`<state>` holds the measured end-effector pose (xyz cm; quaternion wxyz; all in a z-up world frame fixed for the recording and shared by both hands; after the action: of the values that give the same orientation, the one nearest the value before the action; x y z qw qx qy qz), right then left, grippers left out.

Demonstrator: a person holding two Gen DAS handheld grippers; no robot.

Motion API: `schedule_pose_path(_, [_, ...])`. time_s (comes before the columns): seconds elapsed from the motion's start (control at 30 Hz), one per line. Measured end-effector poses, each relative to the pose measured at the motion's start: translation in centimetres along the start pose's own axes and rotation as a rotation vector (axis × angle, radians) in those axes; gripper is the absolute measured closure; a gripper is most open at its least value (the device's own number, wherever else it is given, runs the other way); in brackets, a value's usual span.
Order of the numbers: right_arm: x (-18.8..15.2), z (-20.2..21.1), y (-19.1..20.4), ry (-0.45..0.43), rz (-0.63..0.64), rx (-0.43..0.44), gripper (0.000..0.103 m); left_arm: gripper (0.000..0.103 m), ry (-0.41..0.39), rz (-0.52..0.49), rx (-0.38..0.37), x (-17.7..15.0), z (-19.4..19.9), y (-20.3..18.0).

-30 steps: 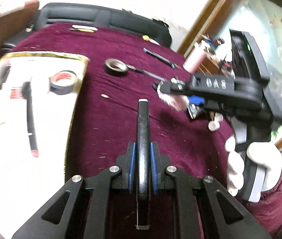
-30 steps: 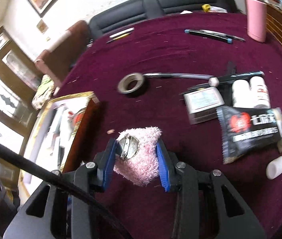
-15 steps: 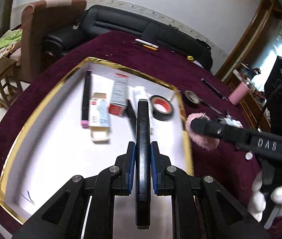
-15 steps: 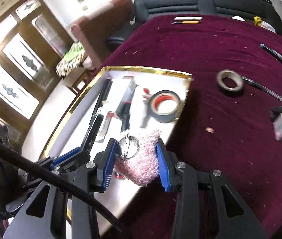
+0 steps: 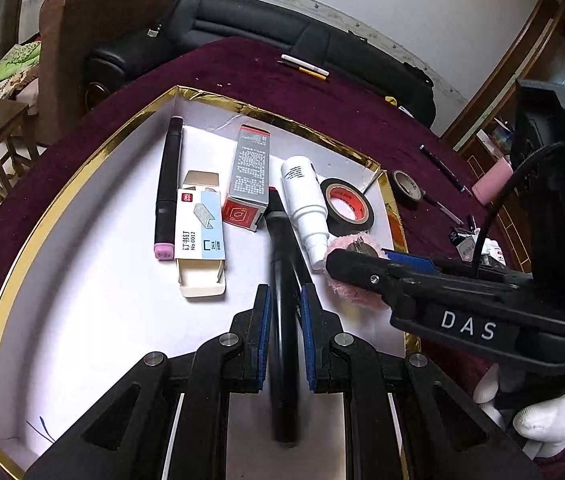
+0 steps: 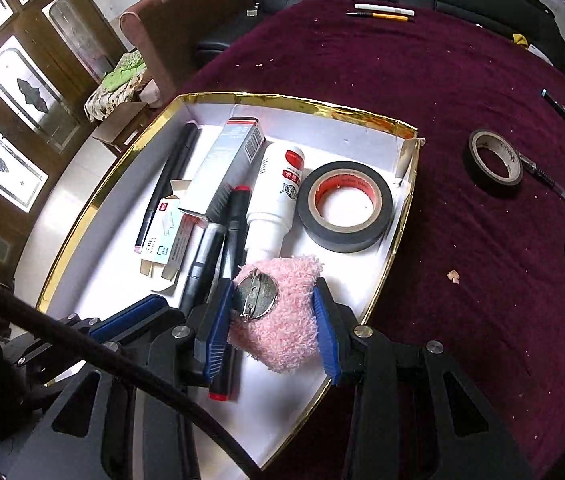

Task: Organize objects
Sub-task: 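Place the marker in the tray with the left tool while the right tool releases the keychain there, then move both open tools back toward the remaining items on the table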

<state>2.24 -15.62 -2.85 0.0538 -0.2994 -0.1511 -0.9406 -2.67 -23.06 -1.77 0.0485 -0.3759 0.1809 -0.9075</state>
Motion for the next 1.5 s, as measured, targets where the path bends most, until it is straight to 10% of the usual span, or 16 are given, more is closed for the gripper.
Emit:
schedule_pose_path(0.37, [-0.1,0.7,-0.1,0.002,-0.008,-0.001,0.063,0.089,-0.017,0.035,0.008,0.0,0.7,0.3])
schedule_pose_path(0.5, [0.2,1.8,-0.1,-0.030,-0.018,0.015,0.061,0.067,-0.032,0.059,0.008,0.2,1.4,0.4])
schedule_pose_path(0.93, [0.2,6.3,-1.8,-0.138,-0.103,0.102,0.060,0.053,-0.096,0.091,-0.022,0.5,4.8,-0.3])
schedule_pose_path(1.27, [-3.5,14.8,-13.6,-0.309,-0.282,0.032,0.059,0.045,-0.020,-0.008,-0.238,0.0,4.9,-10.0])
schedule_pose_path(1.5, [-5.8,22.1,-23.8,-0.472,-0.453,-0.046,0.052,0.045,0.021,-0.286,-0.312,-1.9,0.9,-19.7])
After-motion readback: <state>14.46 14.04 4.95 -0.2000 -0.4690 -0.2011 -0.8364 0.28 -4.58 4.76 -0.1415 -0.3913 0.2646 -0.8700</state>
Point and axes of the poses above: each gripper's, at about its wrist camera, not at the fingertips, and z roughly against the way its jaws point, y to its left, x to its top, the point moved 7 cm from there along -z, roughly the way its jaws point, and after that the axes turned 10 degrees about -y, right-handed, at the moved point
